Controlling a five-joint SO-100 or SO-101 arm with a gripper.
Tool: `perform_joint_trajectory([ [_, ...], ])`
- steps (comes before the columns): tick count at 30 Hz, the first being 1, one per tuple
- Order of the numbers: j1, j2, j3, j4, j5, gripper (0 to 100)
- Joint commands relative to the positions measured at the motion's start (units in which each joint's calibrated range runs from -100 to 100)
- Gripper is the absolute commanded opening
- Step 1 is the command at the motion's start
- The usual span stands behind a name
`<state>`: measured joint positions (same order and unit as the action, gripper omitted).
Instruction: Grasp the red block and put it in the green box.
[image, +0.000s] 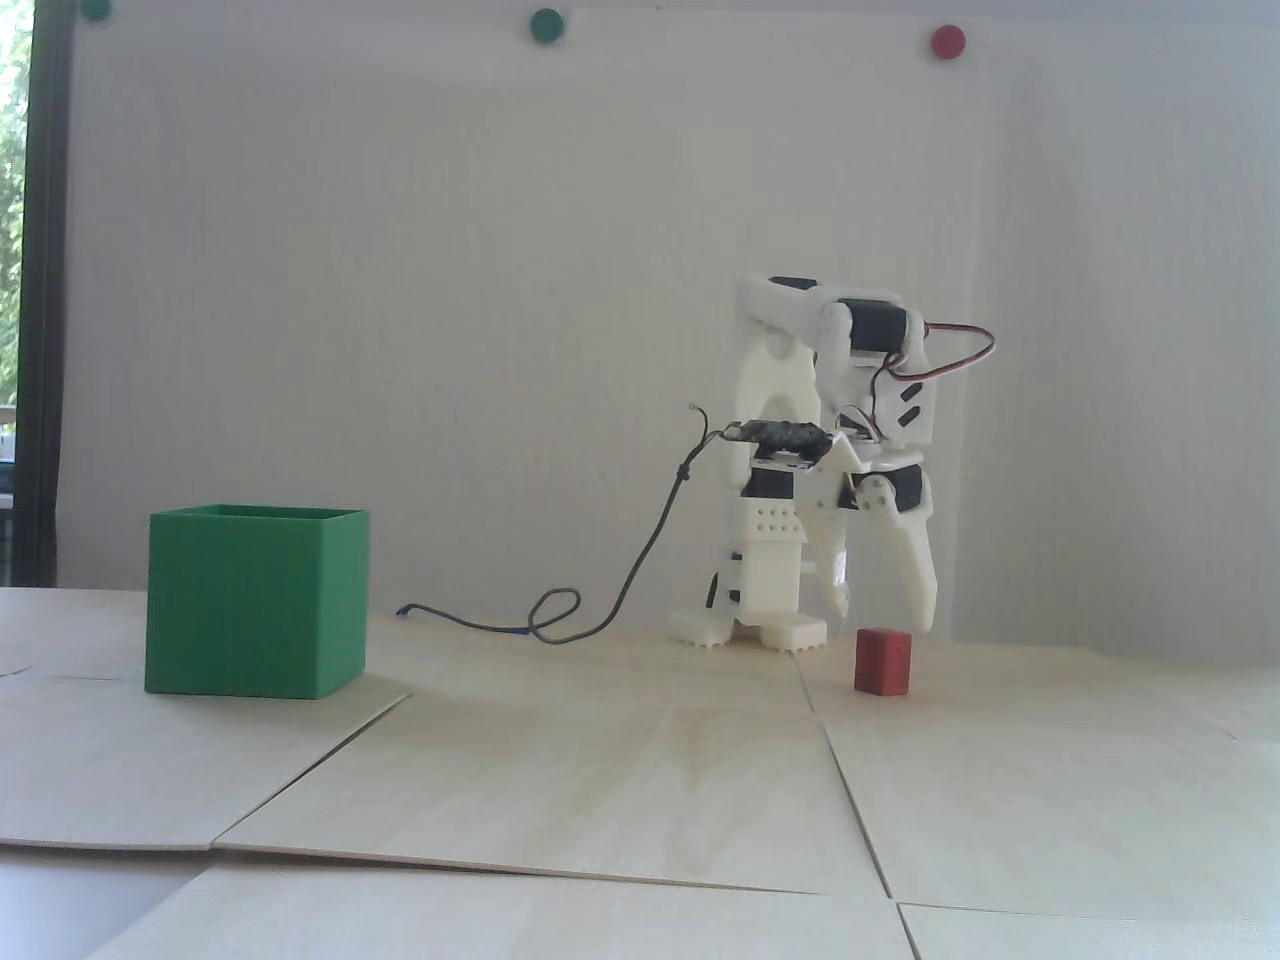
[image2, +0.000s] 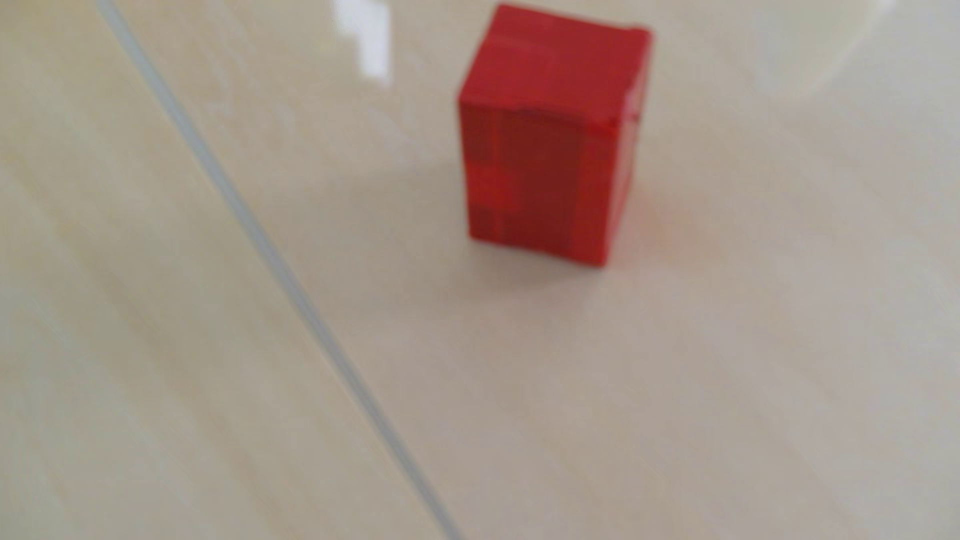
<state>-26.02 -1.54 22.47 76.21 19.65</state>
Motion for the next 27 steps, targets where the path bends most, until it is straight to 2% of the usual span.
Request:
perform_joint_trajectory([
  [1, -0.40, -0.16, -3.39, -1.67, 0.23, 27],
  [15, -0.23, 10.73, -2.86, -6.14, 0.23, 27],
  [27, -0.56, 11.29, -2.86, -8.75, 1.02, 27],
])
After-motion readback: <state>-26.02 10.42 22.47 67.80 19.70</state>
